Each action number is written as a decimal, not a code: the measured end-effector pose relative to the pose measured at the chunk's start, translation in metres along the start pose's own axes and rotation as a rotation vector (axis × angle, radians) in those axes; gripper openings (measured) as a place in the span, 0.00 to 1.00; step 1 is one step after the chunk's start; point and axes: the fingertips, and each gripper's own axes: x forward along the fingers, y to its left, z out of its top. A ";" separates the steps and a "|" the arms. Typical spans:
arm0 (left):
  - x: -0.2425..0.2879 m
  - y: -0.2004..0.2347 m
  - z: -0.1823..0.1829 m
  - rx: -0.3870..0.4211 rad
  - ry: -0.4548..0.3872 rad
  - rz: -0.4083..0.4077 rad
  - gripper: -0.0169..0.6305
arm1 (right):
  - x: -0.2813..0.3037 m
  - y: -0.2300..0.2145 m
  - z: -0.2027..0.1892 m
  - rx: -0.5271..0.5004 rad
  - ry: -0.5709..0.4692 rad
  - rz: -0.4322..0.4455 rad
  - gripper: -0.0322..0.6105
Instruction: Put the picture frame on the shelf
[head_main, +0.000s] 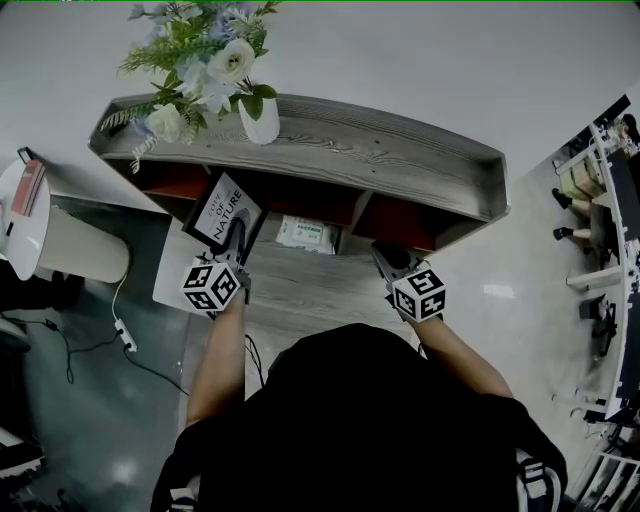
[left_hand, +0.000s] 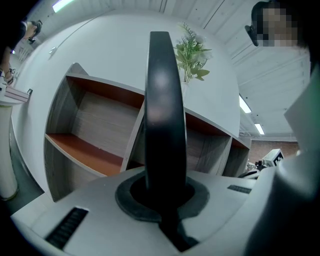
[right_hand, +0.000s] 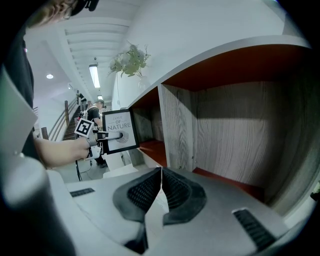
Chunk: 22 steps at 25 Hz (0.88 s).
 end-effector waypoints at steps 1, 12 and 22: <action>0.001 0.000 0.000 0.000 0.000 0.001 0.07 | 0.000 0.000 0.000 0.001 0.001 0.000 0.08; 0.014 0.007 0.000 -0.003 -0.003 0.010 0.07 | 0.004 -0.002 -0.003 0.009 0.007 -0.001 0.08; 0.028 0.013 0.003 -0.001 -0.009 0.027 0.07 | 0.009 0.003 -0.007 0.008 0.021 0.012 0.08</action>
